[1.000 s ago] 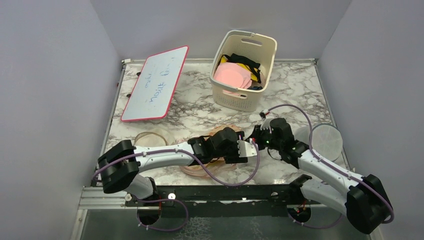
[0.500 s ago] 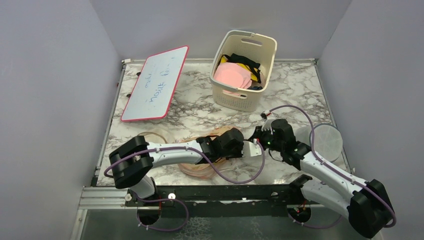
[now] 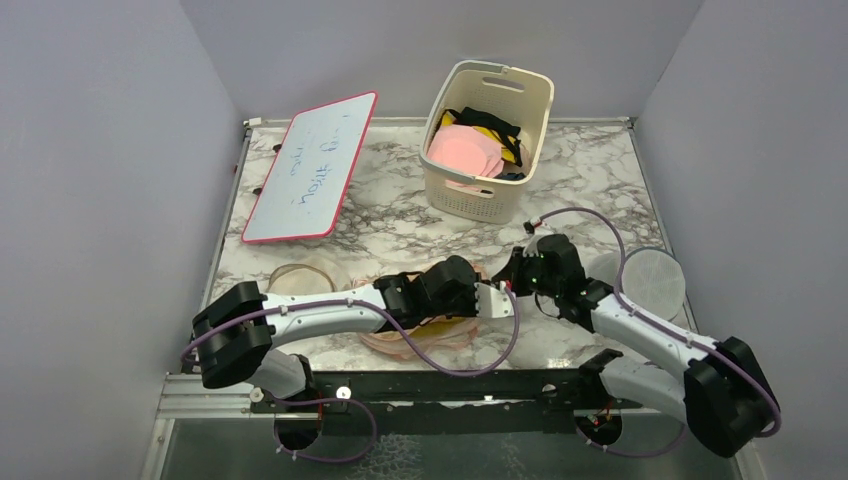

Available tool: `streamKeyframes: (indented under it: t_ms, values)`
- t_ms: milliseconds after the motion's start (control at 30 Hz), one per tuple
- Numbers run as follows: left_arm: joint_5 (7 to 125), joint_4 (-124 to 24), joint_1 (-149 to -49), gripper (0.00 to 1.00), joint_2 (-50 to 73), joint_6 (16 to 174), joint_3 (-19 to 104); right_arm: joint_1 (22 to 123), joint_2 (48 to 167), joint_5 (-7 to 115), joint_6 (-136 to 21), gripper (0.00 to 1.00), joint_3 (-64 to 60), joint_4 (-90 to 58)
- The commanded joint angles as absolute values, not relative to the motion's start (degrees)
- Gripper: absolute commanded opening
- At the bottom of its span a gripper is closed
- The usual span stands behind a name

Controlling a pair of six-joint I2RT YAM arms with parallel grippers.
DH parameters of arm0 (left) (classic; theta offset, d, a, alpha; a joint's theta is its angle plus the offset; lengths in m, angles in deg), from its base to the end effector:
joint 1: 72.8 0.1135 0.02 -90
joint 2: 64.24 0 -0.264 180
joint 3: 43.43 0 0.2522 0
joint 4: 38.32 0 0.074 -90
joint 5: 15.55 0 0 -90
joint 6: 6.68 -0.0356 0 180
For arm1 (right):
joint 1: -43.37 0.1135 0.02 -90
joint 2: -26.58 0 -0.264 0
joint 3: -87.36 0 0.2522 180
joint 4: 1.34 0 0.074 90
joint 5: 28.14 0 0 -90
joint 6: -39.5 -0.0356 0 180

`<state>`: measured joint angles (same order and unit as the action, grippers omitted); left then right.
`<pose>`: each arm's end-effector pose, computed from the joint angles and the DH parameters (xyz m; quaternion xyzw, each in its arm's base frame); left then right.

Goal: Unzip the laundry bag and remove the bra
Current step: Unzip the laundry bag at the center of the board.

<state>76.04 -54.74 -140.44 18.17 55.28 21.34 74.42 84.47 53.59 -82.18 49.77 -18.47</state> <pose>0.1212 -0.2921 0.2374 0.6503 0.5976 -0.1473 0.4454 0.1712 0.1091 0.1832 -0.0270 0.8944 0.2851 0.3435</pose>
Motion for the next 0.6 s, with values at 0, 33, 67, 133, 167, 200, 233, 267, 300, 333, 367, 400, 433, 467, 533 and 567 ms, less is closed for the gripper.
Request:
streamKeyframes:
  t_ms: [0,33,67,133,167,200,233,267,300,333,367,400,433,467,533,567]
  values:
    - [72.3,-55.6,-141.4,0.00,16.9,54.1,20.9,70.8,90.6,55.9,-79.7,0.01,47.6,-11.8]
    - [71.9,-55.7,-141.4,0.00,16.9,54.1,20.9,70.0,92.2,55.5,-79.3,0.01,47.2,-10.5]
    - [71.3,-55.9,-141.6,0.00,16.7,54.0,21.0,69.3,93.6,55.1,-78.7,0.01,46.6,-9.4]
    - [70.1,-55.9,-141.6,0.00,16.4,54.0,20.9,67.8,96.6,53.8,-77.9,0.01,45.5,-7.5]
    - [69.8,-55.9,-141.6,0.00,16.3,54.0,20.8,67.3,97.9,53.4,-77.6,0.01,44.9,-6.9]
    - [69.8,-55.9,-141.7,0.00,16.2,54.1,20.8,66.9,98.9,53.3,-77.3,0.01,44.5,-6.6]
    - [69.9,-55.8,-141.7,0.00,16.3,54.2,20.8,66.7,99.4,53.3,-77.0,0.01,44.1,-6.8]
    - [70.3,-55.9,-141.8,0.00,16.5,54.3,20.9,66.6,99.4,53.4,-76.8,0.01,43.8,-7.1]
    - [70.9,-56.1,-141.8,0.00,16.6,54.4,20.9,66.6,98.7,53.4,-76.7,0.01,43.7,-7.7]
    - [71.6,-56.2,-141.8,0.00,16.9,54.7,21.1,66.6,97.7,53.2,-76.7,0.01,43.8,-8.3]
    - [72.5,-56.5,-141.8,0.00,17.3,55.0,21.4,66.6,96.4,52.8,-76.8,0.01,44.0,-9.0]
    - [73.5,-56.9,-141.8,0.03,17.8,55.3,21.7,66.6,95.2,52.2,-76.8,0.01,44.1,-9.8]
    - [74.5,-57.2,-141.8,0.14,18.5,55.6,22.1,66.6,93.9,51.4,-76.6,0.01,44.3,-10.7]
    - [75.6,-57.4,-141.8,0.23,19.3,55.8,22.5,66.6,92.8,50.4,-76.1,0.01,44.5,-11.7]
    - [75.2,-57.9,-141.5,0.37,21.0,55.8,23.3,66.6,90.9,48.7,-76.1,0.01,45.3,-12.8]
    - [74.9,-58.0,-141.4,0.42,22.0,56.4,23.9,66.6,90.2,47.8,-76.2,0.01,45.8,-13.1]
